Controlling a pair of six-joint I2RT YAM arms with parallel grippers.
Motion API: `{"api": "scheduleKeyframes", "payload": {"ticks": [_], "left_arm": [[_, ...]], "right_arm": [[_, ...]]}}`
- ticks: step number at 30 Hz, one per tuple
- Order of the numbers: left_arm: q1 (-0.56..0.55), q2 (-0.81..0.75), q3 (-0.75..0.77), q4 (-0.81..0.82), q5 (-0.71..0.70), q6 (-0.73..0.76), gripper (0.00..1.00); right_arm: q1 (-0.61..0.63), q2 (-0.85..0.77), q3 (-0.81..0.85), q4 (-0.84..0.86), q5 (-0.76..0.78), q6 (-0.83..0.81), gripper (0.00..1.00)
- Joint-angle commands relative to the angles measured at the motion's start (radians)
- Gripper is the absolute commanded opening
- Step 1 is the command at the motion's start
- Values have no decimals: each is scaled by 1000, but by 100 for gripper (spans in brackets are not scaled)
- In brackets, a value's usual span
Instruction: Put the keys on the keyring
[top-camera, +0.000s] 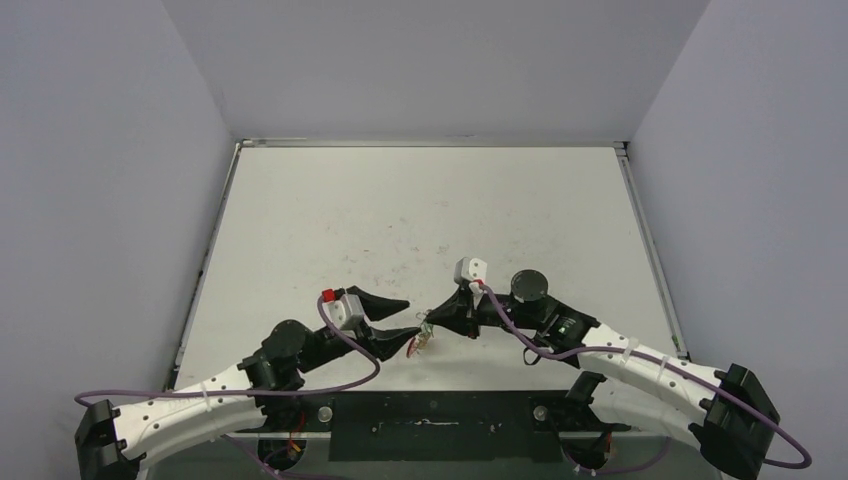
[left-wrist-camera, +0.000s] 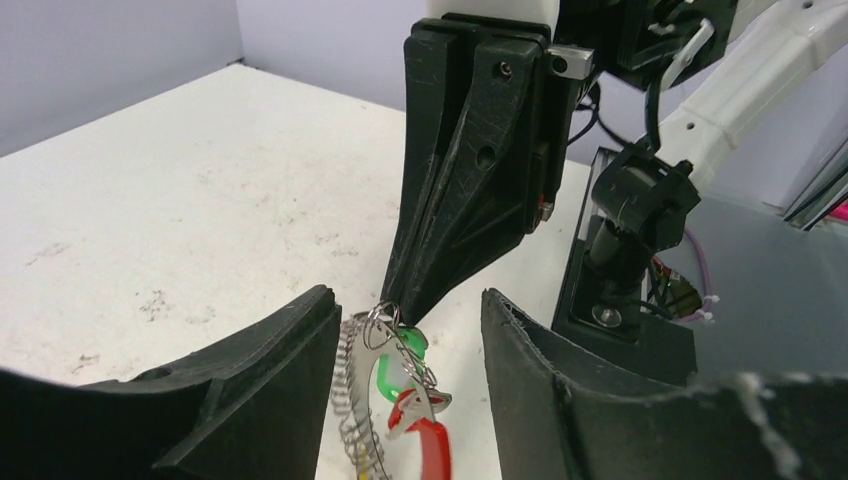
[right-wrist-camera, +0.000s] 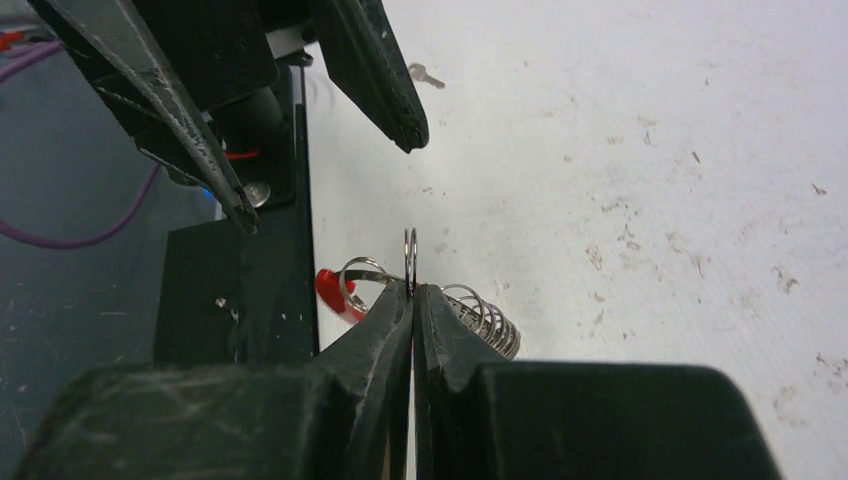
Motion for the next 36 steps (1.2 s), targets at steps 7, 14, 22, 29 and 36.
{"api": "scheduleKeyframes", "payload": {"ticks": [7,14,22,29,36], "left_arm": [[0,34,218,-444,-23,199,53],[-2,155,356,-648,30,437,53],[-2,236,400,-680,119,627,50],[-2,285,361,-548,152,562,45],[-2,349,352,-451,160,533,30]], "right_arm": [[5,-15,177,-338,61,-188,0],[6,19,201,-356,18,-201,0],[8,43,204,-348,-4,-203,0],[12,55,206,-335,-4,-189,0],[14,62,210,-335,-5,-188,0]]}}
